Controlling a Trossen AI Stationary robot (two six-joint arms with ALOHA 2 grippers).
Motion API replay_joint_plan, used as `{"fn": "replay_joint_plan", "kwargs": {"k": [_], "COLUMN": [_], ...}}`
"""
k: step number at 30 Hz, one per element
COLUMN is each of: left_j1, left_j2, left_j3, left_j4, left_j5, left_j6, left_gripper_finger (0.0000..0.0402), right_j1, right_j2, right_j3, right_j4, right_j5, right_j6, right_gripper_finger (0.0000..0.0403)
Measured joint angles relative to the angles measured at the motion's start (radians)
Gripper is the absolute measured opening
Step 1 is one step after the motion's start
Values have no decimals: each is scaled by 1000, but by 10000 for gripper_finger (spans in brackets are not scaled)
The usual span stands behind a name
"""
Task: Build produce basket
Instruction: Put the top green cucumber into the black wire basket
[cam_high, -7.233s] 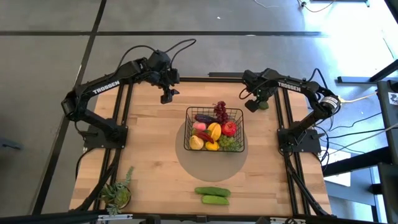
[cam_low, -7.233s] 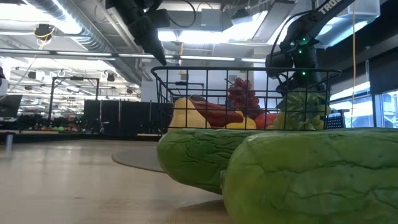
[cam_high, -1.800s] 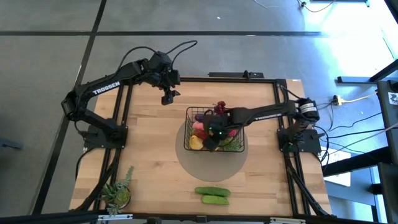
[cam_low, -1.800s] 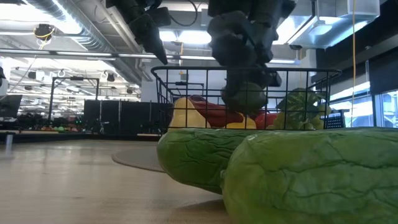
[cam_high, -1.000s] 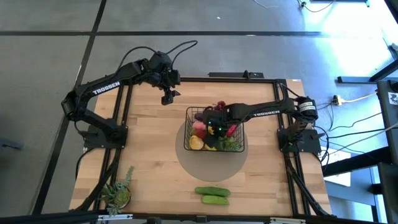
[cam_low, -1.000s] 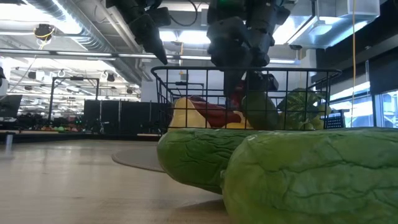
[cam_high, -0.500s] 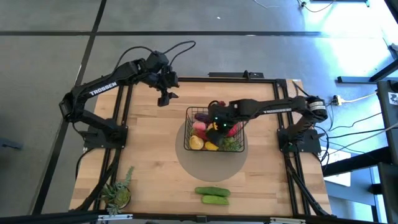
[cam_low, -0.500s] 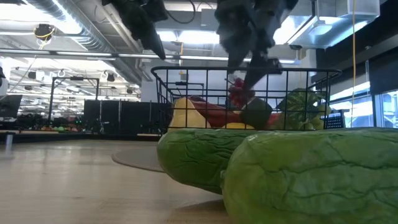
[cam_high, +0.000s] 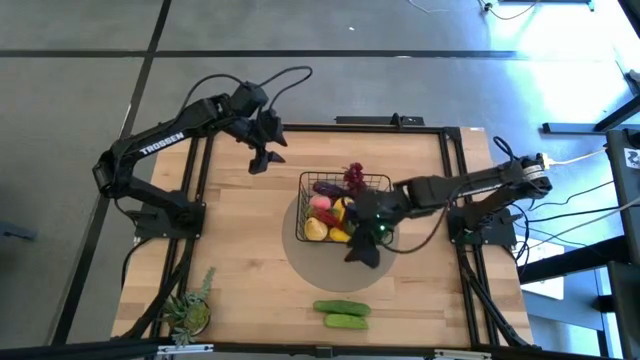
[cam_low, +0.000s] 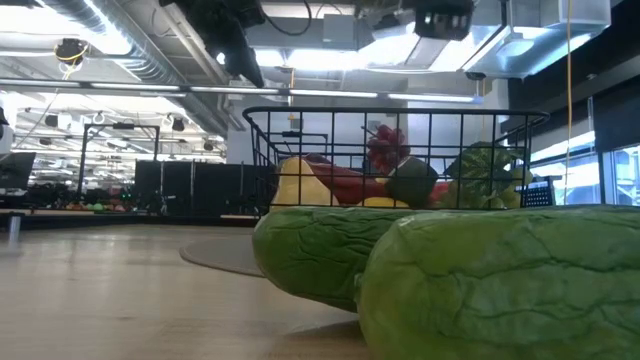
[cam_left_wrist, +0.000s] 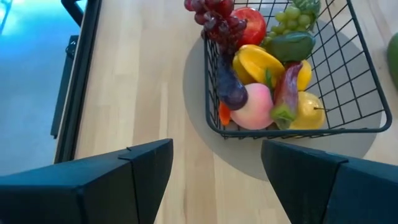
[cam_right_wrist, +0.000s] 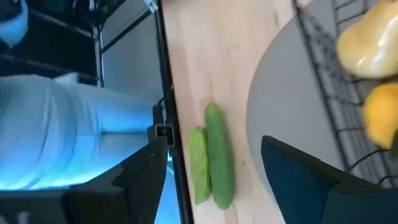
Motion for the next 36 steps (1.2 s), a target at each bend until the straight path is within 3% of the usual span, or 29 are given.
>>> {"fn": "replay_joint_plan", "kwargs": {"k": [8,17,36], "left_j1": [-7,-37,-51], "left_j2": [0,-28,-48], "left_j3": [0,1,1], "left_j4": [0,-30,-45], "left_j5": [11,209,206], "left_j6": [5,83,88], "left_gripper_finger": [234,234,234], "right_j1": [109,216,347], "right_j2": [10,74,377], "right_j3": [0,0,-1], "right_j4": [-12,-21,29], "right_j5": [-8,158,139], "right_j6": [-103,-65,-51], "right_gripper_finger": [251,251,251]}}
